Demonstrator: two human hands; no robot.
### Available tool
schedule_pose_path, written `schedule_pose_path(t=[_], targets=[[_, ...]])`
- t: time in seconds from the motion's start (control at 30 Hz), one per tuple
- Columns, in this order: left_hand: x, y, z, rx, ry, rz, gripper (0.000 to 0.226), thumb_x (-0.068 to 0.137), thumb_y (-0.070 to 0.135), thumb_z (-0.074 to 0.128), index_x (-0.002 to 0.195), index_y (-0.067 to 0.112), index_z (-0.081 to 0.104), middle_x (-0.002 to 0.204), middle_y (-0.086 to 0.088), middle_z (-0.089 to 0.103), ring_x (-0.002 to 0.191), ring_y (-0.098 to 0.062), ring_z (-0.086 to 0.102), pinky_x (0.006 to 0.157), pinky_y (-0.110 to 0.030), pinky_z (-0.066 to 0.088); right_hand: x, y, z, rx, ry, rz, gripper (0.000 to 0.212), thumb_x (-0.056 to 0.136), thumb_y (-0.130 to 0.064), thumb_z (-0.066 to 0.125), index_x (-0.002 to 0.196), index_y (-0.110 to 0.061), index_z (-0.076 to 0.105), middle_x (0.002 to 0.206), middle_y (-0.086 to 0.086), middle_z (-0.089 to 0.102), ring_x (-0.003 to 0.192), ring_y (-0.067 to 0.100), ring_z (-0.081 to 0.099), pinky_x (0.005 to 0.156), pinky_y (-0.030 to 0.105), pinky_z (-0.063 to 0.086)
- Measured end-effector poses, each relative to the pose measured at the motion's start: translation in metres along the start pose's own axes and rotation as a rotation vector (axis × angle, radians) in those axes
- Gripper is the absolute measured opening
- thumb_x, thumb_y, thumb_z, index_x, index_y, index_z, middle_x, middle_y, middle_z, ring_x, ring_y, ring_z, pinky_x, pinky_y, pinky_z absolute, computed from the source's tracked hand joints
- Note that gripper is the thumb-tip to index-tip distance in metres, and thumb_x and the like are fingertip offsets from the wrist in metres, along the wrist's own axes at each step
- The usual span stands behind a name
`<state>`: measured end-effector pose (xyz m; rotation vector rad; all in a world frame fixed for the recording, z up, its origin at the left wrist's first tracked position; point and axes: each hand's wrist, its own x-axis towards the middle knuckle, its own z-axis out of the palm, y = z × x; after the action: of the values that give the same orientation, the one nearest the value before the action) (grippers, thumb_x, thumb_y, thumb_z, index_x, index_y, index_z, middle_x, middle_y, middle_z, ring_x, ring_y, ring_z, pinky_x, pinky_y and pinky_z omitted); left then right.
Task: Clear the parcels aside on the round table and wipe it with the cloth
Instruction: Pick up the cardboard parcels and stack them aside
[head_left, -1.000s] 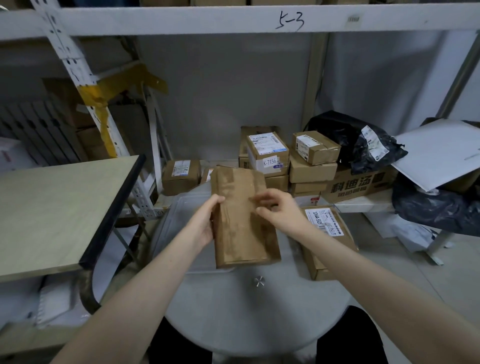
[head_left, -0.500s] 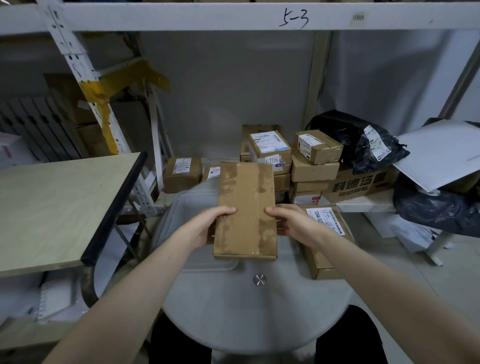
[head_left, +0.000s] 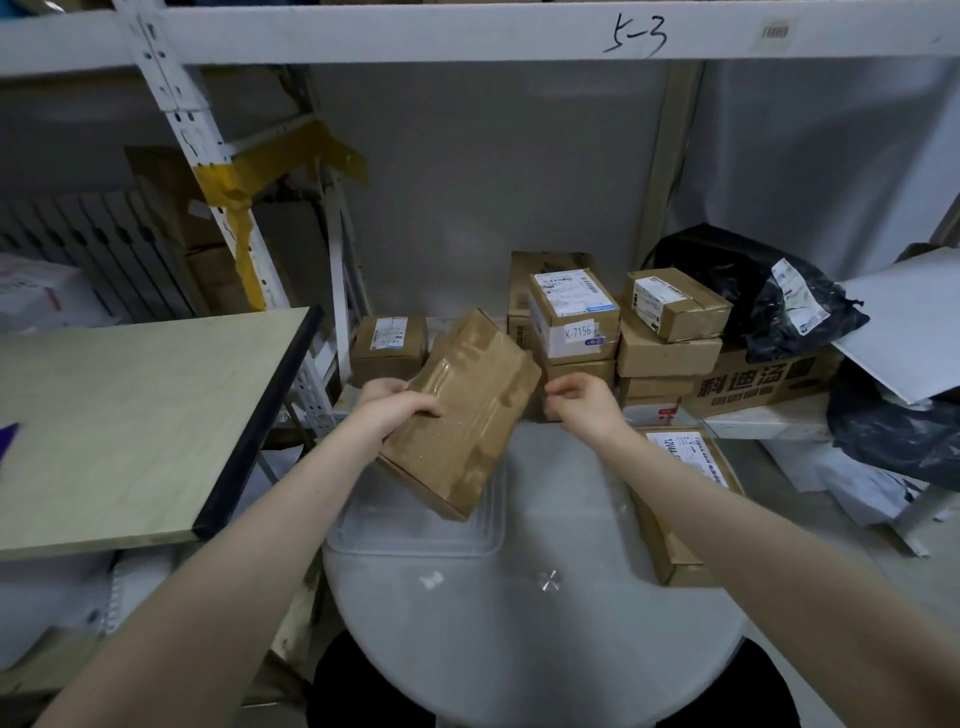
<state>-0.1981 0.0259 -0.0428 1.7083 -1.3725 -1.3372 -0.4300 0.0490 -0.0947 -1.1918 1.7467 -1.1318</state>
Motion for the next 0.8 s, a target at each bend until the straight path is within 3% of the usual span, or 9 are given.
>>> schedule_pose_path(t=[0.1, 0.2, 0.27, 0.33, 0.47, 0.57, 0.67, 0.73, 0.8], targets=[[0.004, -0.002, -0.013, -0.002, -0.013, -0.092, 0.043, 0.071, 0.017, 0.077, 0.111, 0.009, 0.065, 0.101, -0.012, 0.067, 0.089, -0.027, 0.065, 0.072, -0.033, 0.054, -0.007, -0.01, 0.018, -0.232, 0.048, -0.353, 0.024, 0.081, -0.004, 0.057, 0.102, -0.013, 0.063, 0.101, 0.003, 0.063, 0.093, 0.018, 0.06, 0.082, 0.033, 0.05], [0.003, -0.005, -0.016, -0.069, 0.0, -0.142, 0.037, 0.074, 0.015, 0.07, 0.11, 0.009, 0.062, 0.101, -0.014, 0.067, 0.092, -0.03, 0.064, 0.082, -0.039, 0.053, -0.019, -0.016, 0.04, -0.381, -0.185, -0.73, 0.045, 0.08, -0.007, 0.059, 0.124, -0.018, 0.059, 0.127, 0.001, 0.055, 0.117, 0.016, 0.052, 0.097, 0.029, 0.043], [0.004, -0.007, -0.018, -0.093, 0.02, -0.148, 0.035, 0.073, 0.017, 0.067, 0.107, 0.008, 0.063, 0.104, -0.015, 0.067, 0.093, -0.031, 0.064, 0.083, -0.04, 0.054, -0.021, -0.018, 0.053, -0.516, -0.337, -0.819, 0.054, 0.084, -0.014, 0.059, 0.136, -0.026, 0.051, 0.145, -0.003, 0.043, 0.131, 0.015, 0.042, 0.106, 0.031, 0.035], [0.004, -0.008, -0.023, -0.123, 0.02, -0.186, 0.046, 0.07, 0.018, 0.067, 0.114, 0.007, 0.06, 0.1, -0.015, 0.067, 0.084, -0.03, 0.065, 0.07, -0.036, 0.055, -0.017, -0.017, 0.06, -0.64, -0.408, -0.809, 0.052, 0.088, -0.018, 0.057, 0.138, -0.028, 0.049, 0.148, -0.004, 0.042, 0.133, 0.018, 0.04, 0.108, 0.035, 0.035], [0.005, -0.017, -0.032, -0.084, 0.063, -0.233, 0.066, 0.061, 0.025, 0.072, 0.121, 0.008, 0.053, 0.106, -0.017, 0.064, 0.091, -0.033, 0.064, 0.072, -0.039, 0.055, -0.004, -0.006, 0.059, -0.737, -0.301, -0.615, 0.042, 0.088, -0.013, 0.052, 0.128, -0.022, 0.06, 0.132, 0.003, 0.057, 0.122, 0.023, 0.052, 0.101, 0.036, 0.043], [0.01, -0.02, -0.032, 0.086, 0.176, -0.051, 0.037, 0.068, 0.025, 0.075, 0.1, 0.014, 0.06, 0.093, -0.005, 0.063, 0.099, -0.03, 0.062, 0.084, -0.038, 0.052, 0.007, -0.005, 0.062, -0.503, -0.168, -0.391, 0.033, 0.085, -0.01, 0.052, 0.114, -0.015, 0.067, 0.117, 0.005, 0.067, 0.108, 0.022, 0.062, 0.094, 0.032, 0.048], [0.014, -0.02, -0.027, 0.477, 0.316, 0.25, 0.052, 0.07, 0.029, 0.074, 0.118, 0.019, 0.057, 0.106, -0.002, 0.064, 0.105, -0.028, 0.061, 0.086, -0.036, 0.052, 0.016, -0.022, 0.066, 0.062, -0.13, 0.036, 0.035, 0.096, -0.03, 0.05, 0.119, -0.005, 0.06, 0.103, 0.009, 0.066, 0.099, 0.026, 0.064, 0.085, 0.037, 0.049], [0.019, -0.024, -0.026, 0.725, 0.374, 0.461, 0.06, 0.07, 0.029, 0.072, 0.127, 0.022, 0.053, 0.114, -0.001, 0.065, 0.107, -0.027, 0.061, 0.087, -0.037, 0.051, 0.025, -0.032, 0.062, 0.577, -0.175, 0.351, 0.053, 0.099, -0.047, 0.037, 0.13, -0.005, 0.047, 0.116, 0.016, 0.059, 0.11, 0.032, 0.061, 0.091, 0.041, 0.045], [0.028, -0.032, -0.026, 0.964, 0.367, 0.637, 0.063, 0.07, 0.025, 0.07, 0.131, 0.025, 0.051, 0.122, 0.002, 0.062, 0.114, -0.023, 0.057, 0.101, -0.04, 0.04, 0.033, -0.036, 0.054, 0.895, -0.18, 0.522, 0.067, 0.092, -0.06, 0.042, 0.136, -0.009, 0.04, 0.129, 0.019, 0.054, 0.118, 0.036, 0.057, 0.097, 0.045, 0.044]])
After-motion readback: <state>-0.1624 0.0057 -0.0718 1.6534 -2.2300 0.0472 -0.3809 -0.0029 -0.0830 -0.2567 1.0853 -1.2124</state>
